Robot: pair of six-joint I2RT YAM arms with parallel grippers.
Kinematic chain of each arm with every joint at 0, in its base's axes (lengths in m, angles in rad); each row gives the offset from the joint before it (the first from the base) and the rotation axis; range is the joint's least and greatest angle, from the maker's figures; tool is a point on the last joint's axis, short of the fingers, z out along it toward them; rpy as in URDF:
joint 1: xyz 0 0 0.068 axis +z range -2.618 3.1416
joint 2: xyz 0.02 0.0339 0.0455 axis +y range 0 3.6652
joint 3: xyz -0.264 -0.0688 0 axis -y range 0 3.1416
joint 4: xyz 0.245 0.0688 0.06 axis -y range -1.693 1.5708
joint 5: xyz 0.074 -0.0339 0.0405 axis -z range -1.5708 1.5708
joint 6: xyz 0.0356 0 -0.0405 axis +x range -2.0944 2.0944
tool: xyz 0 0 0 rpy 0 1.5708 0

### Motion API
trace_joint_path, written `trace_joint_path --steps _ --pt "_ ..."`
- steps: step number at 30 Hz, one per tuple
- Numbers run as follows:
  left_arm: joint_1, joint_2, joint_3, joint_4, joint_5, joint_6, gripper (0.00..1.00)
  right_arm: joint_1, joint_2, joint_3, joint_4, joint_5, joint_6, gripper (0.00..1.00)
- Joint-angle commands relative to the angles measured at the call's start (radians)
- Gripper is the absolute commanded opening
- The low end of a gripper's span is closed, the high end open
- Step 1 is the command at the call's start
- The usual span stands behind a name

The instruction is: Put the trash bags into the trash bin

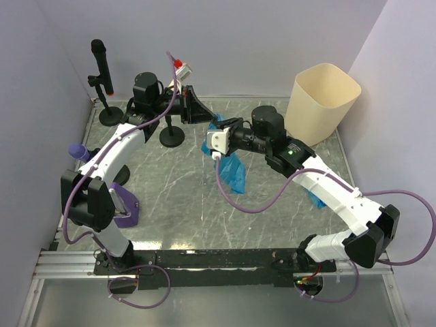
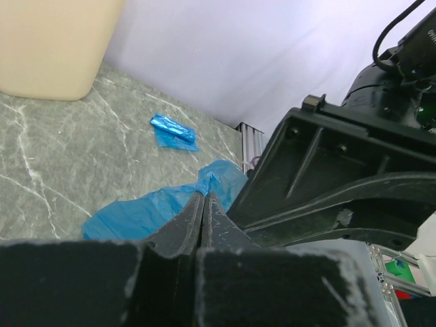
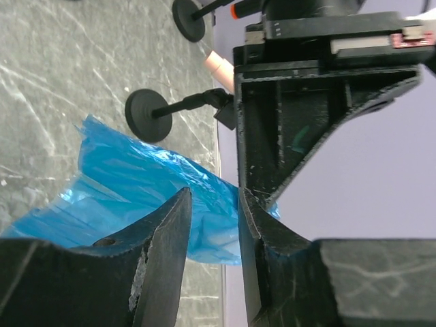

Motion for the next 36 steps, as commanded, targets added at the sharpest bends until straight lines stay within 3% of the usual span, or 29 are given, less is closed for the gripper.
trace_joint_path --steps 1,11,17,31,34,36 --pt "-0.004 -0.049 0.004 0.015 0.018 0.005 0.01 0.001 0.011 0.031 0.027 -0.003 -0.056 0.4" --pt "-0.002 -0.044 0.007 0.021 0.023 -0.001 0.01 0.02 0.014 -0.006 0.078 0.015 -0.062 0.27" --pt "-0.001 -0.046 0.015 -0.004 0.016 0.019 0.01 0.024 0.012 0.013 -0.003 0.015 -0.077 0.0" --pt "0.034 -0.077 0.009 -0.067 0.021 0.067 0.01 -0.012 -0.095 -0.053 -0.127 -0.012 -0.007 0.0" --pt "0.036 -0.084 -0.001 -0.067 0.01 0.07 0.01 -0.028 -0.101 -0.065 -0.071 -0.009 0.079 0.0" --pt "0.036 -0.084 -0.014 -0.004 0.004 0.024 0.01 -0.032 -0.086 -0.046 -0.004 -0.011 0.253 0.0"
